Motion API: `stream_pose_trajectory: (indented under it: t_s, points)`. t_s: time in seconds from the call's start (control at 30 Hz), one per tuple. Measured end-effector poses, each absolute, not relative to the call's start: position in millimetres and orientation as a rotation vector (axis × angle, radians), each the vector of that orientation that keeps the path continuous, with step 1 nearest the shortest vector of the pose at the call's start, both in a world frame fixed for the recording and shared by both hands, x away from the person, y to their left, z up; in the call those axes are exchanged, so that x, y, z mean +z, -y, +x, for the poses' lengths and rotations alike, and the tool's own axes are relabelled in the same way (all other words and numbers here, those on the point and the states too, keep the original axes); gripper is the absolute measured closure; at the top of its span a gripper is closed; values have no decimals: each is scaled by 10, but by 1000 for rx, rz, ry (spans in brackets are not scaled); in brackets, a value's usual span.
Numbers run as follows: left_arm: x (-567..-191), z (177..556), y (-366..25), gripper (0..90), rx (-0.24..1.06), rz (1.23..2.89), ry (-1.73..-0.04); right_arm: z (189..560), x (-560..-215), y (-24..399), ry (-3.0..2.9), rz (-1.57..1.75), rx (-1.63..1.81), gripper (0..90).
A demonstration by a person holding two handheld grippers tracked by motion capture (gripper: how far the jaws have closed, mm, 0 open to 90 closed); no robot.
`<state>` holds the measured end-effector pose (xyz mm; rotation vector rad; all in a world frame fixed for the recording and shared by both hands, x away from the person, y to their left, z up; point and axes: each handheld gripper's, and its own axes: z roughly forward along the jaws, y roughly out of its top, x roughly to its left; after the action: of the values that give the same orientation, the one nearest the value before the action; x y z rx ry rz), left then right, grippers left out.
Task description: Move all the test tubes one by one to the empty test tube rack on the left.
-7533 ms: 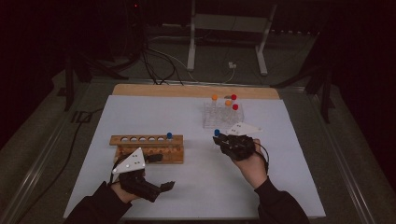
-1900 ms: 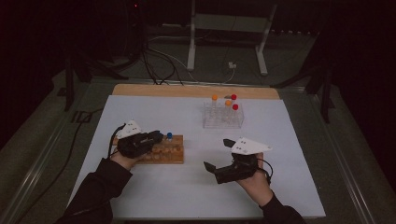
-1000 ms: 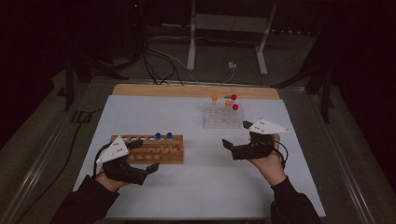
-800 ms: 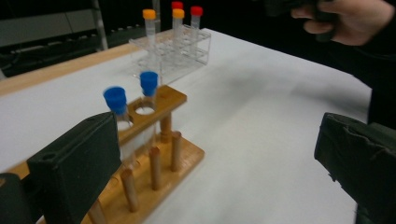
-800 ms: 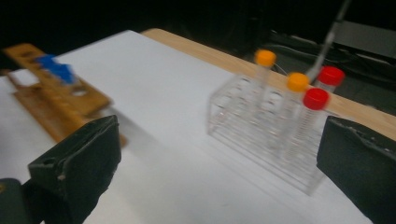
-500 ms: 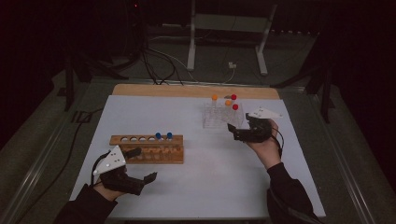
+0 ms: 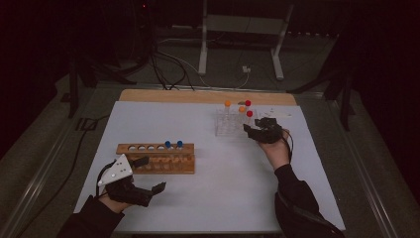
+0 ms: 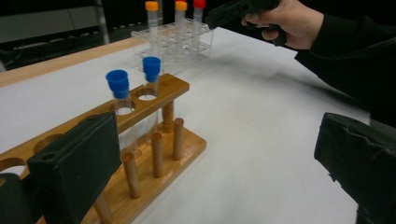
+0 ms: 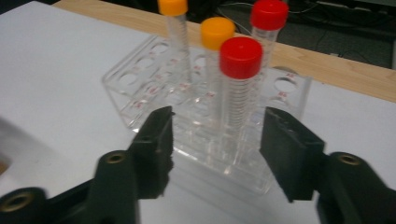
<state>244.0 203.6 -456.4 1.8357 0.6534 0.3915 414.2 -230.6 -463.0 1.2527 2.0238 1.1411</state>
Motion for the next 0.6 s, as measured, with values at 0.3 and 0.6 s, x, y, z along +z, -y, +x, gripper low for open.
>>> stream_pose_trajectory:
  t_s: [0.3, 0.6]
  points:
    - [-4566, 2447, -2055, 12, 383, 1829, -659, 4282, -4646, 2279, -1998, 1250, 1117, 567]
    - [-4573, 2456, -2068, 12, 373, 1828, -662, 4394, -4676, 2243, -2009, 1274, 1083, 663]
